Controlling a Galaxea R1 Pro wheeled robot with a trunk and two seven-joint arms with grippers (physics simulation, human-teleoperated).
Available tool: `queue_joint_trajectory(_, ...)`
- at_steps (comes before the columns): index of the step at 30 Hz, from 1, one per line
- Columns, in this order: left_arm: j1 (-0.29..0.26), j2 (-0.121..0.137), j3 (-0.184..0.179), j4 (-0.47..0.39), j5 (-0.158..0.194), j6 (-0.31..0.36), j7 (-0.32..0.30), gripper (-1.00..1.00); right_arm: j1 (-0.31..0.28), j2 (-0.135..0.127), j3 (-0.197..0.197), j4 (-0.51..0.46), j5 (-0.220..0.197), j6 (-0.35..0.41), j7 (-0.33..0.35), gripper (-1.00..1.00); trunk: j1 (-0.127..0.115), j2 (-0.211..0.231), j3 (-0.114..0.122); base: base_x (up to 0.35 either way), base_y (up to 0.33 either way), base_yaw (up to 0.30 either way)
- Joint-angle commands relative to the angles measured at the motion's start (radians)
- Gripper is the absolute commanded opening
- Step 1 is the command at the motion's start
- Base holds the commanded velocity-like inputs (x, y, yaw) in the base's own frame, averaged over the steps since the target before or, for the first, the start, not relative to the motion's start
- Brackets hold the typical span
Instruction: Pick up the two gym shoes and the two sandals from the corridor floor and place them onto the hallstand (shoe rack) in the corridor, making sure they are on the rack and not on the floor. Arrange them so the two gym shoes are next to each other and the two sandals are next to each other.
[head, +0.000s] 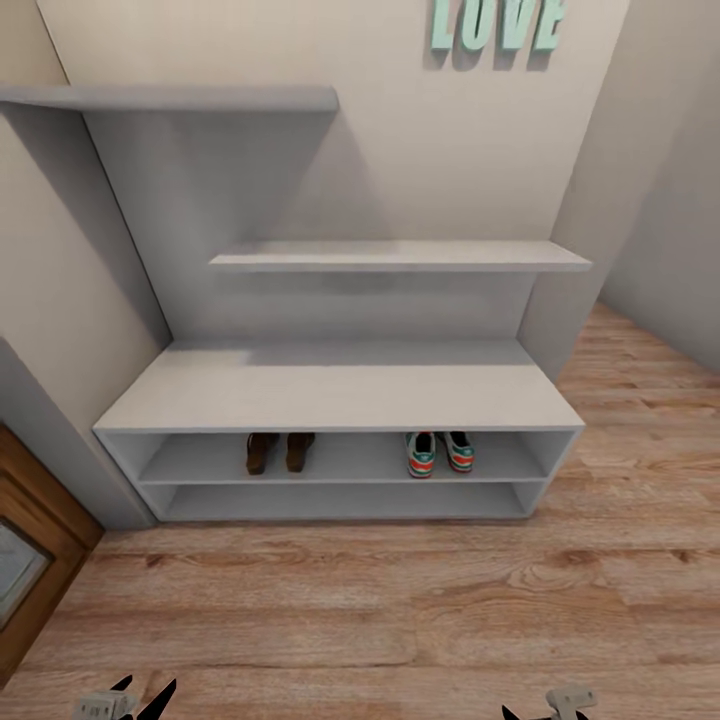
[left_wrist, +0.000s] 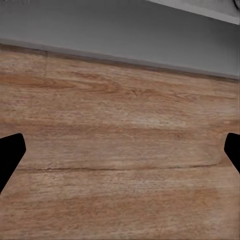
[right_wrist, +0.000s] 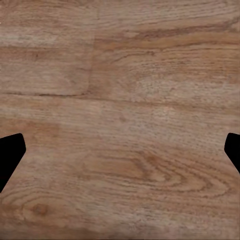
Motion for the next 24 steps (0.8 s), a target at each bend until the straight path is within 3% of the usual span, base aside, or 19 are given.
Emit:
queue_joint_trajectory(1,-0.001,0.000,0.004,0.001,-0.001,-0.002,-0.006,1.00,0.000,0.000,0.008,0.001,-0.010,-0.002,0.005,1.00,-0.004,0.007,0.002,0.000,0.000,0.000)
queue_joint_trajectory(10,-0.001,0.000,0.004,0.001,0.000,-0.002,-0.006,1.00,0.015,0.024,0.008,0.001,-0.010,-0.001,0.004,1.00,-0.039,0.070,0.031,0.000,0.000,0.000)
queue_joint_trajectory(24,-0.001,0.000,0.004,0.006,0.005,0.001,-0.011,1.00,0.021,0.129,0.008,0.000,-0.009,0.000,0.004,1.00,-0.092,0.168,0.075,0.000,0.000,0.000)
